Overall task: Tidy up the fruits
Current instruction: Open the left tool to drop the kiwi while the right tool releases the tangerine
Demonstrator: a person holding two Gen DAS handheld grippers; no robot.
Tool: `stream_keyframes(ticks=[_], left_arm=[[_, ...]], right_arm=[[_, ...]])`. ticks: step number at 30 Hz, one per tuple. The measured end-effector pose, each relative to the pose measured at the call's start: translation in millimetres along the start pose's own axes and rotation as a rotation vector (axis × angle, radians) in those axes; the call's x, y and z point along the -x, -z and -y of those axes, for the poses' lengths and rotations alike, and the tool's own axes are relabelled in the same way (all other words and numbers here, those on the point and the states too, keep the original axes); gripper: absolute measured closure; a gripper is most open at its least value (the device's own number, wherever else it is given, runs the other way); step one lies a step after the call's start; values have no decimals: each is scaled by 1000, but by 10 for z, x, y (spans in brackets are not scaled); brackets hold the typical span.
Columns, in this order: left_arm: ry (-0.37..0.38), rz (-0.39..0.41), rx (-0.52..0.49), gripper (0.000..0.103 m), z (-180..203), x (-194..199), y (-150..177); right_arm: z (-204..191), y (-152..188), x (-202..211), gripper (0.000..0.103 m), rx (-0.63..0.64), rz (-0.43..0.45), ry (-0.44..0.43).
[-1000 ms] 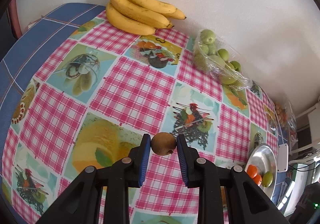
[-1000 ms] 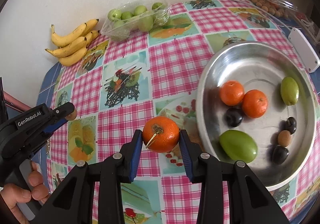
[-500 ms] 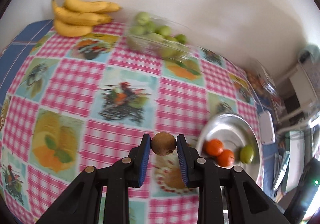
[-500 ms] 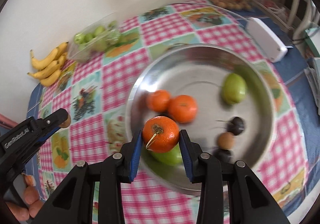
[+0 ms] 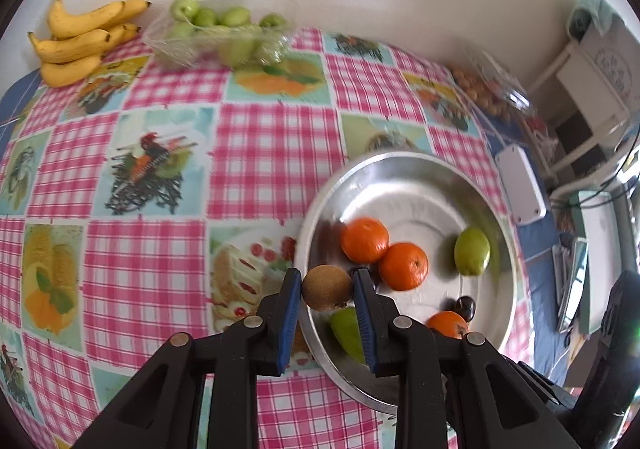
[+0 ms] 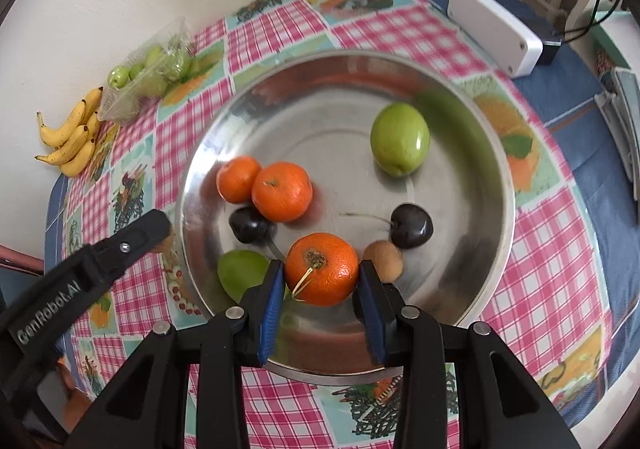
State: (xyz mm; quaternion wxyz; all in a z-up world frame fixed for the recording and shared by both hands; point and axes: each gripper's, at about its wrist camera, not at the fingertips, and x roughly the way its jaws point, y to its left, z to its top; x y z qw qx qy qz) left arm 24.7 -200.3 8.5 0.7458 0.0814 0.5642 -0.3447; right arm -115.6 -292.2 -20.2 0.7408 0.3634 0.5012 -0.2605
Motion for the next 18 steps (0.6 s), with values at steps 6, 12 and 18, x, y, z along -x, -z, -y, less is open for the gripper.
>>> stream_keyframes(ticks=[6,12,18], left_arm=[[-18,-32,-12,74,59,-89,72],[7,-57,38,48,-25,-47,152],[1,-50,75,46,-160,96,283]], right_arm=[[-8,22,-7,64,5,-13,-6],[6,41,29,64,-5,-9,-15],[22,117,106,64,-1,-4,-24]])
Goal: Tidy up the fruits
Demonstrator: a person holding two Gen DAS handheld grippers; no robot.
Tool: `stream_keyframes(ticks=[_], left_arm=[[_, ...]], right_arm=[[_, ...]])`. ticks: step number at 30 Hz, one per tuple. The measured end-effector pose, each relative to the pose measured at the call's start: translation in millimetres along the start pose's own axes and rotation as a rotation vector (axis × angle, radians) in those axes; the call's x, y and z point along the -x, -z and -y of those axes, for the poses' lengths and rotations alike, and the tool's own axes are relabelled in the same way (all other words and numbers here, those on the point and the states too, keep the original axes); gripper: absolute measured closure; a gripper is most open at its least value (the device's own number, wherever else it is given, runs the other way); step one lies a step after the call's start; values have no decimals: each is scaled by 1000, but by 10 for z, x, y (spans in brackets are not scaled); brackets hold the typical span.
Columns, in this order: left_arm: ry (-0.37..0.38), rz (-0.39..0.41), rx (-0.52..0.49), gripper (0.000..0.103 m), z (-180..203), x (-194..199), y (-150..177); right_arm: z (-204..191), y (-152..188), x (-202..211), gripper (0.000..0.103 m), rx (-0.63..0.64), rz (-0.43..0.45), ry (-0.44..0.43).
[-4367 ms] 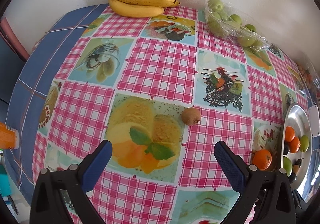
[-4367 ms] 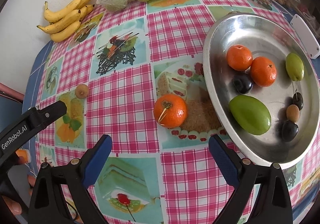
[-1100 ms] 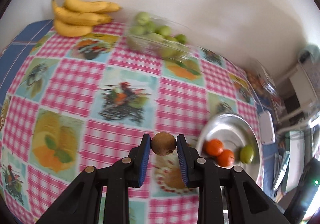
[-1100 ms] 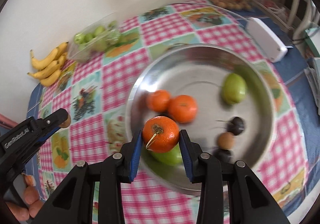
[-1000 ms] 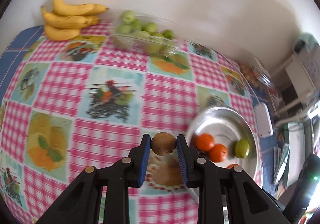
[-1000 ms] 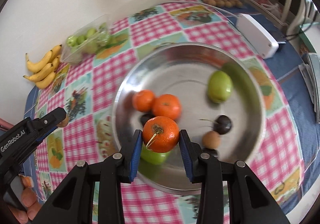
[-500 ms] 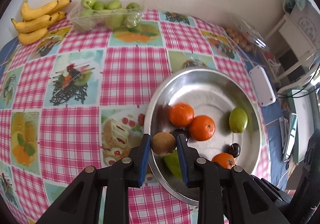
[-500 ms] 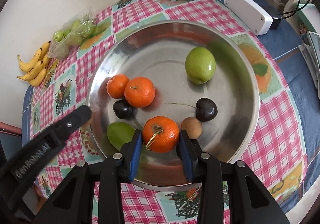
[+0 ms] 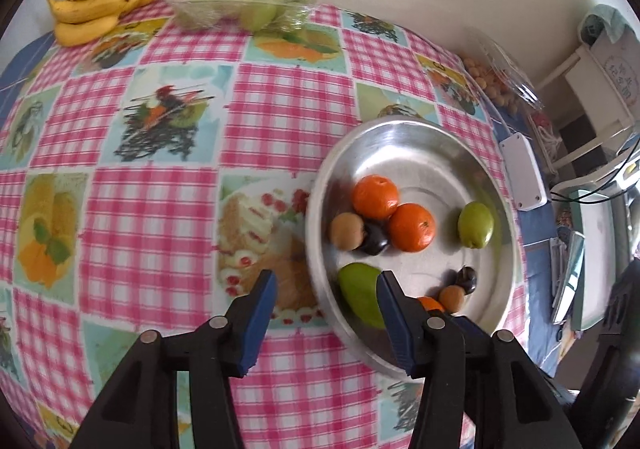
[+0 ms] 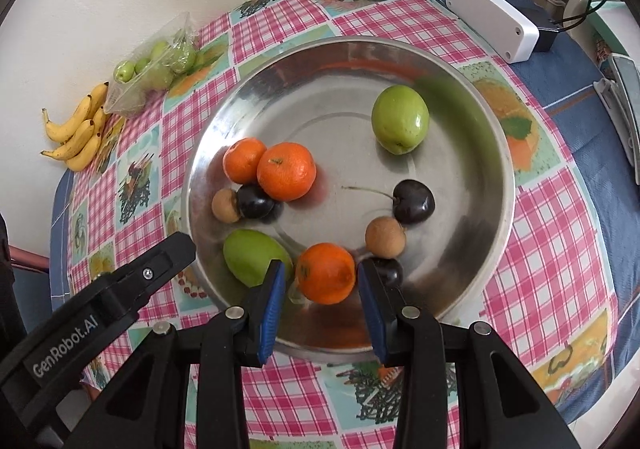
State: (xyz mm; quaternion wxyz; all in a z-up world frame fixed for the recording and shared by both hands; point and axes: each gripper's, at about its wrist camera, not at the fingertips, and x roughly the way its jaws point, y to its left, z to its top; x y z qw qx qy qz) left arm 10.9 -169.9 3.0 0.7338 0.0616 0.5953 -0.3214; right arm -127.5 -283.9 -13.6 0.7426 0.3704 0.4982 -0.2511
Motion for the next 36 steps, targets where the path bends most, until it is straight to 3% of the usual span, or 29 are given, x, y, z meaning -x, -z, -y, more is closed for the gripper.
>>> stream_keyframes(ticks=[2,4,7,9,11,14,19,22,25,36], left_arm=[[-42,12,0,39,-58,53,35],[-91,26,14,20,-161,113,76],[-170,47,55,1,-361,192,185],[-210,50,60,0,-454,227,260],[-253,59,51,0,-513,259,325],[-287,79,46,0,-589,329,437],[-297,91,48,0,-676,392,581],[-338,109,41,0,-701,435,669],[-339,126,51,0,-723,482,714],[-457,126,6,0,-694,545,882]], right_arm=[[-20,52,40,64,11,4,1],[-38,93,60,62,20,4,5],[-51,177,98,52,33,6,17],[-62,235,124,50,44,12,27],[-78,294,143,36,57,19,39],[-110,376,165,28,84,29,52],[-150,513,191,25,121,38,68],[-151,580,207,7,143,49,82],[-138,622,228,6,152,64,94],[-139,682,288,5,173,91,93]])
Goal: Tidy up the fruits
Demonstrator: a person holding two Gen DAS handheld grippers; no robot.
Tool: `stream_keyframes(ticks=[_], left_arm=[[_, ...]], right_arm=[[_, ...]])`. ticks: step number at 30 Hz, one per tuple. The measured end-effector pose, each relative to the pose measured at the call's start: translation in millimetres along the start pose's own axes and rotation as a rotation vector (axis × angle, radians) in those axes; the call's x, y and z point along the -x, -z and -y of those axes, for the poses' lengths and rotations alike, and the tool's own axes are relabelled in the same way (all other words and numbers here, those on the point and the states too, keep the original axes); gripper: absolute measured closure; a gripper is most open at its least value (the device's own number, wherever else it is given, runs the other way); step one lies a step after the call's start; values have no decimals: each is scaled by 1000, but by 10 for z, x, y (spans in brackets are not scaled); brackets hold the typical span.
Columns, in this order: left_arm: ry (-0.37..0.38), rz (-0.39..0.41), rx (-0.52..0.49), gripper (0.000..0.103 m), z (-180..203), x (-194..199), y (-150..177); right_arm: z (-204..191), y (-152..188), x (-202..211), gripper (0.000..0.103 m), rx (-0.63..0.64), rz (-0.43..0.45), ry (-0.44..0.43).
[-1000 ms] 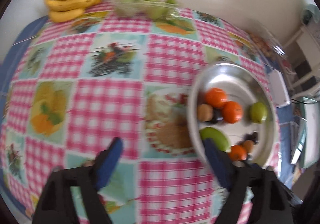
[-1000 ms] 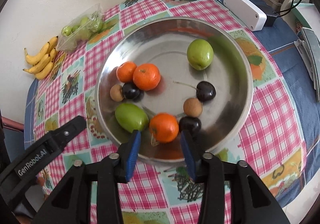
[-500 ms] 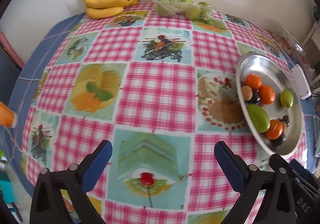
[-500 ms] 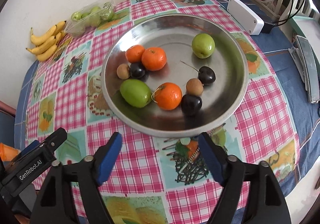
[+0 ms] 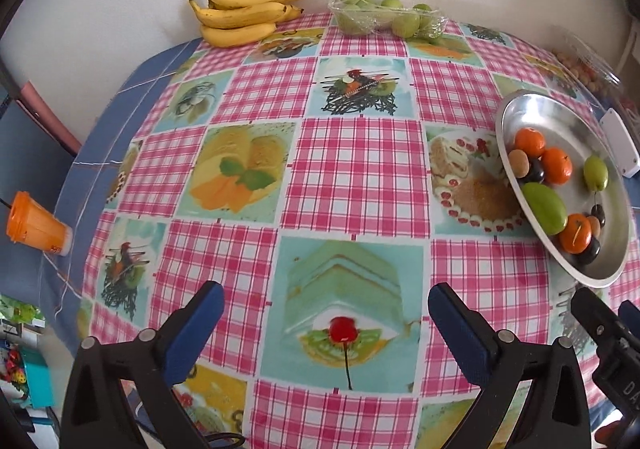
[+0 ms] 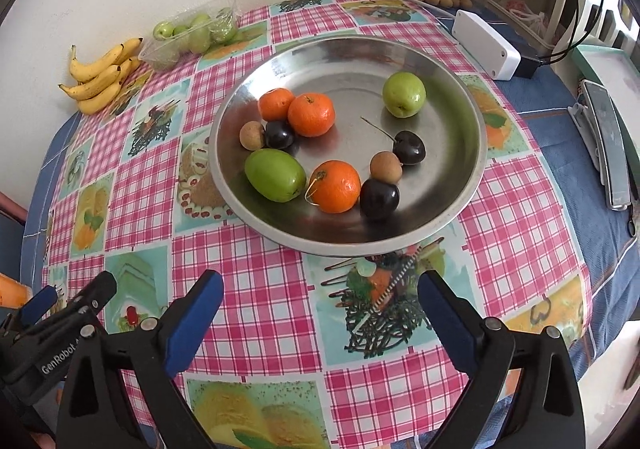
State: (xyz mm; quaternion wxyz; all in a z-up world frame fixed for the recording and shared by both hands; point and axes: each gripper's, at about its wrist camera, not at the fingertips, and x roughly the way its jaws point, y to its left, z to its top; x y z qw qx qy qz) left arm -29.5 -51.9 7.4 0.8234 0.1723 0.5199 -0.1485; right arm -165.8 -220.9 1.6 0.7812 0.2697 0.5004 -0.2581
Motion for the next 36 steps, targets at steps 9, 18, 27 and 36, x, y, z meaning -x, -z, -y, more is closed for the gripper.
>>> stream_keyframes(ticks=[9,18,27,36], left_arm=[[-42,-54,18,0,-22,-46,64],[-50,-53,27,0,-37,-52,60],[-38,-33,26,0,-13,-24,56],[-22,-31,40,0,-22,-15,44]], right_arm=[[12,0,53,5,1,19,-4],[43,-24,67,5,-10,24,-12],[38,-26,69,5,-9,23,-16],[43,-27,56,5,-7,16,-16]])
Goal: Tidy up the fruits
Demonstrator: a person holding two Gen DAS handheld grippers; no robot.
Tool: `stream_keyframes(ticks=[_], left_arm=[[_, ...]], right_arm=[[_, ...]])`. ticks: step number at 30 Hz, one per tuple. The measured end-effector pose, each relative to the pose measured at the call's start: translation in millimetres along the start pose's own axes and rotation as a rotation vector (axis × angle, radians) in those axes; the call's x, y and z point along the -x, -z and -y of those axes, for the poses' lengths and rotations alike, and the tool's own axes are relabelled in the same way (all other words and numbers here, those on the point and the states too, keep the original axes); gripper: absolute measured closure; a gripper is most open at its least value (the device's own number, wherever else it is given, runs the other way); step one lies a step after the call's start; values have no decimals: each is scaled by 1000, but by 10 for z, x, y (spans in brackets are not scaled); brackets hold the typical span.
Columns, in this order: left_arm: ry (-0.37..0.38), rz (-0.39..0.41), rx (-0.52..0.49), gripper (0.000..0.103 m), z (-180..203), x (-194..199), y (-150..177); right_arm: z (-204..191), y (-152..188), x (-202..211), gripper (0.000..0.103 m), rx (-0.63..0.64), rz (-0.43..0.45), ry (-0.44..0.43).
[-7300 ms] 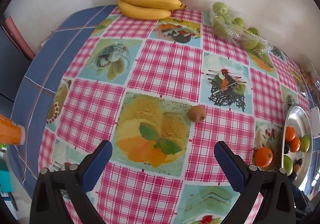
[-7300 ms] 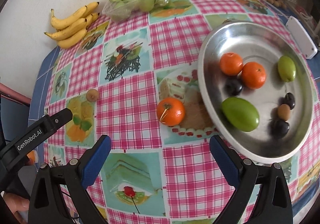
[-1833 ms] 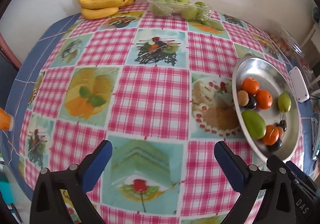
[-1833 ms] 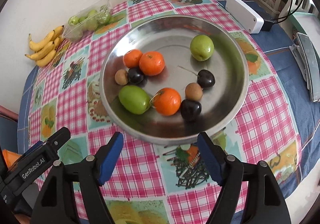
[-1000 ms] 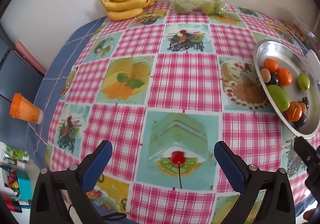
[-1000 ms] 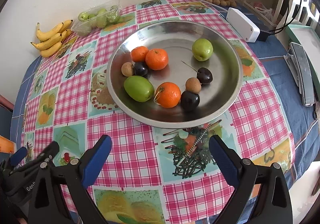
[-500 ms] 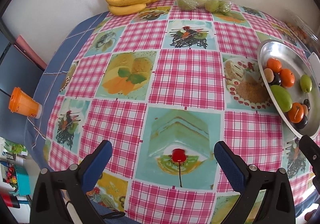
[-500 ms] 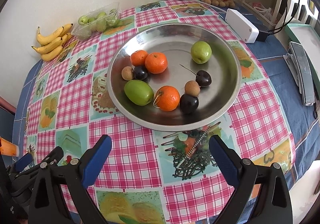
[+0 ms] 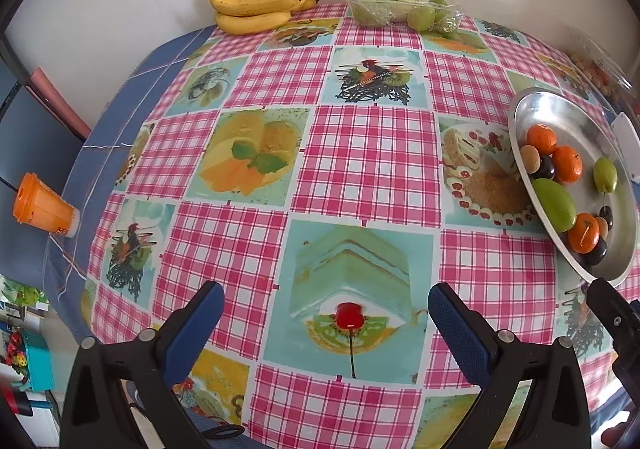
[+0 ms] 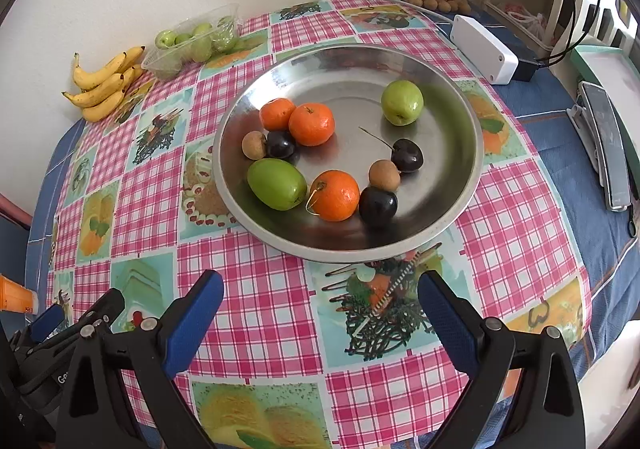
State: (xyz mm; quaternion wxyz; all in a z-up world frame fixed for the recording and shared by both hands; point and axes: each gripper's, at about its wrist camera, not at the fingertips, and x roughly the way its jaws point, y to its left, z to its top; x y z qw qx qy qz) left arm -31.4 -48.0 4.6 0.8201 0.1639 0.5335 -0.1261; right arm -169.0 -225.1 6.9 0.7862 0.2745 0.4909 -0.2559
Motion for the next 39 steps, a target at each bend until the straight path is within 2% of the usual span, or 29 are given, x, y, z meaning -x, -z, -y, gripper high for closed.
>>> stream_keyframes(ticks=[26,39], left_arm=[[-21,-10,-23,0,20,-39,8],[30,-20,-1,0,-1,-49,17]], right_arm=[[-14,18,-49,5,6,-19,2],[13,15,-67,5,4,-30,1]])
